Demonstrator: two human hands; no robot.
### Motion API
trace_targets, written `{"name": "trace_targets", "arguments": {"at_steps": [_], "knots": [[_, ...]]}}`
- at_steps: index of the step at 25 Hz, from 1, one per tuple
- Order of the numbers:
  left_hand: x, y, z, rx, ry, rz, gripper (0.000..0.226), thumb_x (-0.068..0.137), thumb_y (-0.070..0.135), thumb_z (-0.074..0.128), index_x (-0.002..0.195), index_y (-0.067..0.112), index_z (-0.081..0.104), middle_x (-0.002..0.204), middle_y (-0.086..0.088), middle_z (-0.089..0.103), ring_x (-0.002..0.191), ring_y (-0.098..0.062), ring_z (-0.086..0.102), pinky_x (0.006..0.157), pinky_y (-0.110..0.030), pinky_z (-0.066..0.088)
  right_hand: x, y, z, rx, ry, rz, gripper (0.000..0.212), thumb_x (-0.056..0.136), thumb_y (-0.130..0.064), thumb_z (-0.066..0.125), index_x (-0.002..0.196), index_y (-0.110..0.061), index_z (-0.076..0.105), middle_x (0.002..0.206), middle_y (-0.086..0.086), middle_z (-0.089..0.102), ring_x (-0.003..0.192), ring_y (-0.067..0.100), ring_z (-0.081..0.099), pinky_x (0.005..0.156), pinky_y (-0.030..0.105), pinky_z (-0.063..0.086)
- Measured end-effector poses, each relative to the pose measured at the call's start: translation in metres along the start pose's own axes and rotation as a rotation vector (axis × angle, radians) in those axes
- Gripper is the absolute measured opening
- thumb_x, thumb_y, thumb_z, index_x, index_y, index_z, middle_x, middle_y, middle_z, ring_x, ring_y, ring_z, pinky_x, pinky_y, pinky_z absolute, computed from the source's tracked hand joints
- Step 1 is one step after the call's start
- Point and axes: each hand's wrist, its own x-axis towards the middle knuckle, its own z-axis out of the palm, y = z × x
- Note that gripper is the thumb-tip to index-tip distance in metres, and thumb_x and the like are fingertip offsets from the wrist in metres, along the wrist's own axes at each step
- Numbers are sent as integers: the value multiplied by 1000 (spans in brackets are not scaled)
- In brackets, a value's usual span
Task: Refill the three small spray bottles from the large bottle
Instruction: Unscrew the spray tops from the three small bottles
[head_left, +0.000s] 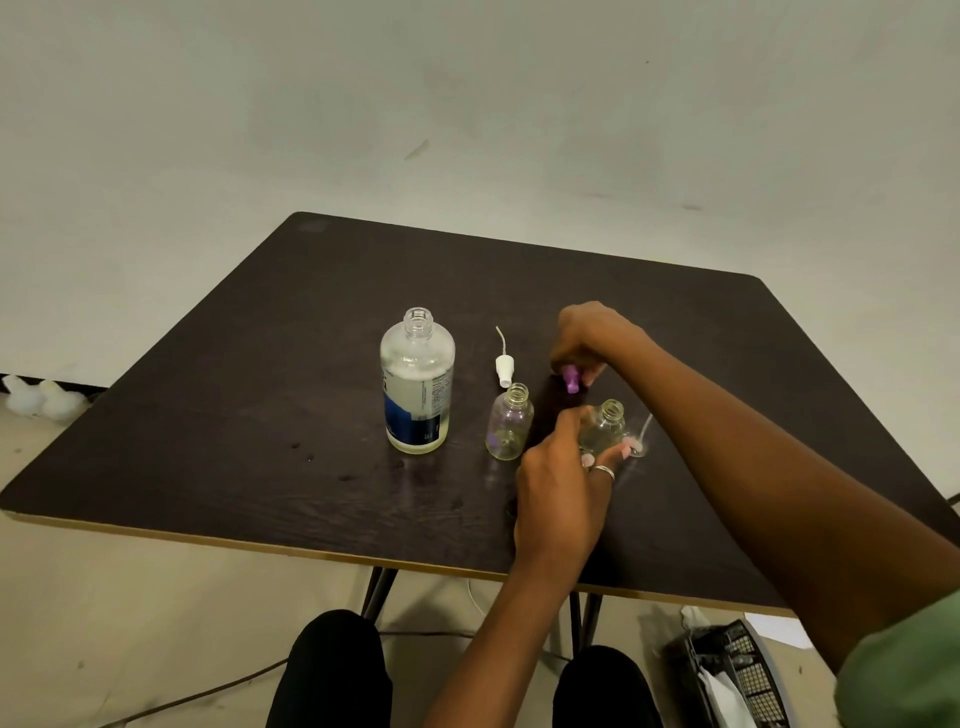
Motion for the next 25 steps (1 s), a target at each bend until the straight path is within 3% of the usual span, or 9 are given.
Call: {"name": "trace_targets", "arguments": {"at_steps": [6, 9, 13, 16, 18, 25], "knots": [[0, 0, 0, 7, -4, -2, 44, 86, 39, 73, 126, 30, 58, 114, 7, 71, 98, -3, 66, 79, -12, 50, -5, 6, 2, 77, 19, -3, 32, 91, -34, 62, 87, -5, 72, 76, 9, 75, 70, 21, 73, 81, 35, 59], [1, 0, 1, 6, -4, 11, 44, 86, 40, 73, 125, 29, 58, 113, 8, 71, 96, -1, 66, 78, -7, 49, -11, 7, -1, 38, 77, -29, 38, 92, -43, 59, 87, -7, 67, 74, 8, 72, 69, 20, 71, 82, 34, 57], [2, -5, 3, 10, 10, 33, 43, 85, 39, 75, 124, 29, 59, 112, 8, 71, 99, -3, 66, 85, -23, 56, -25, 7, -15, 12, 197, -72, 40, 91, -46, 59, 78, -7, 62, 66, 7, 72, 58, 18, 71, 73, 32, 58], [2, -7, 4, 6, 9, 30, 45, 85, 38, 75, 125, 28, 59, 112, 9, 71, 100, -3, 66, 87, -26, 57, -44, 14, -30, -23, 314, -132, 46, 88, -51, 59, 68, -11, 60, 61, 4, 68, 61, 19, 69, 73, 35, 57], [2, -6, 3, -2, 3, 31, 45, 84, 38, 76, 125, 28, 59, 112, 10, 71, 100, -2, 66, 87, -24, 56, -57, 25, -37, -68, 360, -169, 48, 86, -58, 59, 71, -13, 64, 67, 1, 66, 71, 20, 65, 75, 36, 54], [2, -2, 2, -8, -33, 6, 51, 82, 39, 77, 127, 25, 59, 111, 9, 71, 101, -4, 66, 82, -16, 55, -99, 75, -32, -138, 146, -258, 47, 83, -60, 61, 102, -19, 71, 99, -1, 70, 92, 18, 63, 87, 38, 52]]}}
